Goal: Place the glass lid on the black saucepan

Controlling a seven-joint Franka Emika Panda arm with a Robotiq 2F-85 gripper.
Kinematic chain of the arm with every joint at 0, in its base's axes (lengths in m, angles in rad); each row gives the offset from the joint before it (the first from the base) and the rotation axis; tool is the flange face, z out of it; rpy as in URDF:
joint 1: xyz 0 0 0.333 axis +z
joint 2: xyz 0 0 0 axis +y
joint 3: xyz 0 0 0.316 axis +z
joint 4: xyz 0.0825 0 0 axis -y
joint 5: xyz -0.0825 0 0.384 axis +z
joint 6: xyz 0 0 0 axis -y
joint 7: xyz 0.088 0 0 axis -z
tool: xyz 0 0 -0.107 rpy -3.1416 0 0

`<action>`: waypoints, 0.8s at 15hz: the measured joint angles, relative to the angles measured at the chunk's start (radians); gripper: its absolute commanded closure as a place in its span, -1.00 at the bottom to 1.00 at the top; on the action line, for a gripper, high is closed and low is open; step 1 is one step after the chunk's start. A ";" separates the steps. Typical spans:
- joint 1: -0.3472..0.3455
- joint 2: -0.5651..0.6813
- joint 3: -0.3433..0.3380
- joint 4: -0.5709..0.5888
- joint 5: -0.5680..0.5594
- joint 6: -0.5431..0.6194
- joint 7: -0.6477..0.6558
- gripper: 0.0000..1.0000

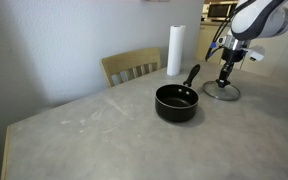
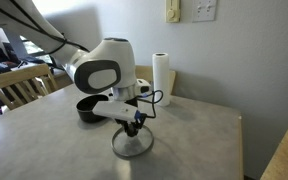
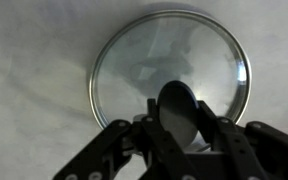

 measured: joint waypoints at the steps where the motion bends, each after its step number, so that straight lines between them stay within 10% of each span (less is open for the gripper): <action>1: 0.000 0.000 0.000 0.000 -0.002 0.000 -0.003 0.67; 12: 0.003 -0.124 -0.018 0.002 -0.185 -0.019 -0.002 0.67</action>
